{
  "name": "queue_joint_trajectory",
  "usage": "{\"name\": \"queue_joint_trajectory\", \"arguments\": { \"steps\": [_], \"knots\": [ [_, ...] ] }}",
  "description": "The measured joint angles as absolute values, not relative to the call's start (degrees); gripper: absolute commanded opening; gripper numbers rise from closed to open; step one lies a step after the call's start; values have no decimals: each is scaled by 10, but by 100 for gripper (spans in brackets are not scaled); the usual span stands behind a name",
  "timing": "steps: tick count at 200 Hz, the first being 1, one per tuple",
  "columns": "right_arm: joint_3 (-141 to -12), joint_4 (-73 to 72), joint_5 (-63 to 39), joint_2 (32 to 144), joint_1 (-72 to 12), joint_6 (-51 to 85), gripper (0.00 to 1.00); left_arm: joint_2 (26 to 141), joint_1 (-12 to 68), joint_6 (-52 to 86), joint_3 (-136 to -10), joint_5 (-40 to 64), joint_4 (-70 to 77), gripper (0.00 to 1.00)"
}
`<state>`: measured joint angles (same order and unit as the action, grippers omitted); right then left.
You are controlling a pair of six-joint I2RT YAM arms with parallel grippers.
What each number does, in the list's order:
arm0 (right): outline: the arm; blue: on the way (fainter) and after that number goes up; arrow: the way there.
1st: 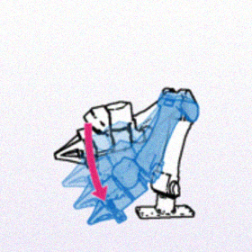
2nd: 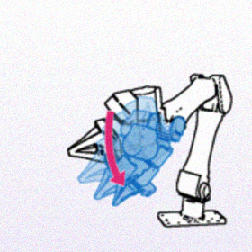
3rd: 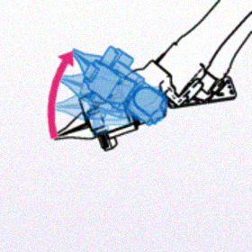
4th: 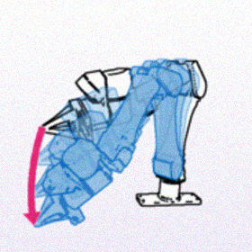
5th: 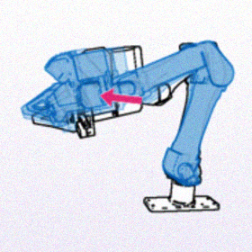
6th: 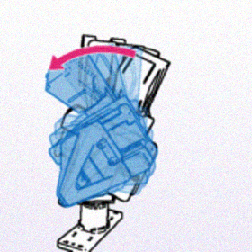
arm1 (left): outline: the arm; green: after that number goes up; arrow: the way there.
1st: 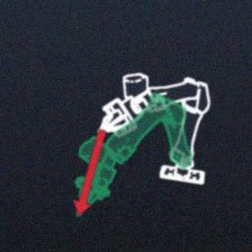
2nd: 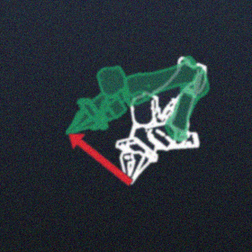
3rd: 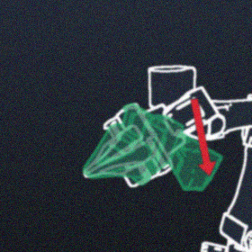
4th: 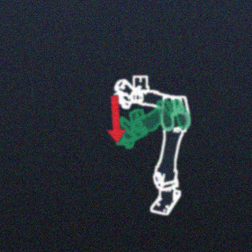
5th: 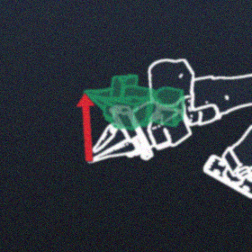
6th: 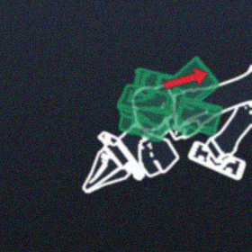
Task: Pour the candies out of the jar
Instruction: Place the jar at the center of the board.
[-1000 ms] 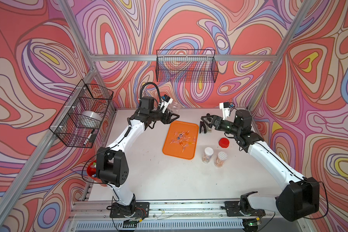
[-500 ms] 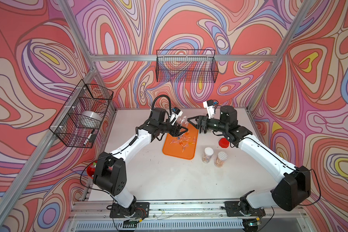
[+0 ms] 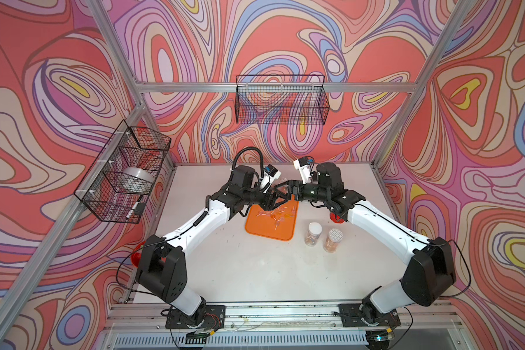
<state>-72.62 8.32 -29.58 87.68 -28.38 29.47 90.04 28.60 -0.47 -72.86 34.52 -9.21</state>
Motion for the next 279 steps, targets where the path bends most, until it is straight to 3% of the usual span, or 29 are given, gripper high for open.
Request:
{"name": "queue_joint_trajectory", "arguments": {
  "steps": [20,59,77,97,104,107,187,245,279],
  "knots": [
    [-726,77,-295,876,-285,300,71,900,290,-11,-729,341,-93,0],
    [-723,76,-293,875,-286,306,60,900,296,-20,-729,328,-100,10],
    [-719,73,-292,873,-286,308,58,900,298,-24,-729,326,-103,22],
    [-712,71,-290,869,-286,309,58,899,300,-27,-729,324,-106,59],
    [-710,71,-289,867,-286,310,58,898,301,-28,-729,324,-108,95],
    [-709,70,-289,865,-286,310,58,897,301,-29,-729,325,-108,99],
    [-706,95,-151,834,-286,282,57,863,309,-32,-691,318,-109,100],
    [-670,132,23,814,-274,224,57,836,305,14,-604,176,-49,100],
    [-615,138,92,786,-213,216,56,820,273,73,-558,136,13,97]
  ]
}}
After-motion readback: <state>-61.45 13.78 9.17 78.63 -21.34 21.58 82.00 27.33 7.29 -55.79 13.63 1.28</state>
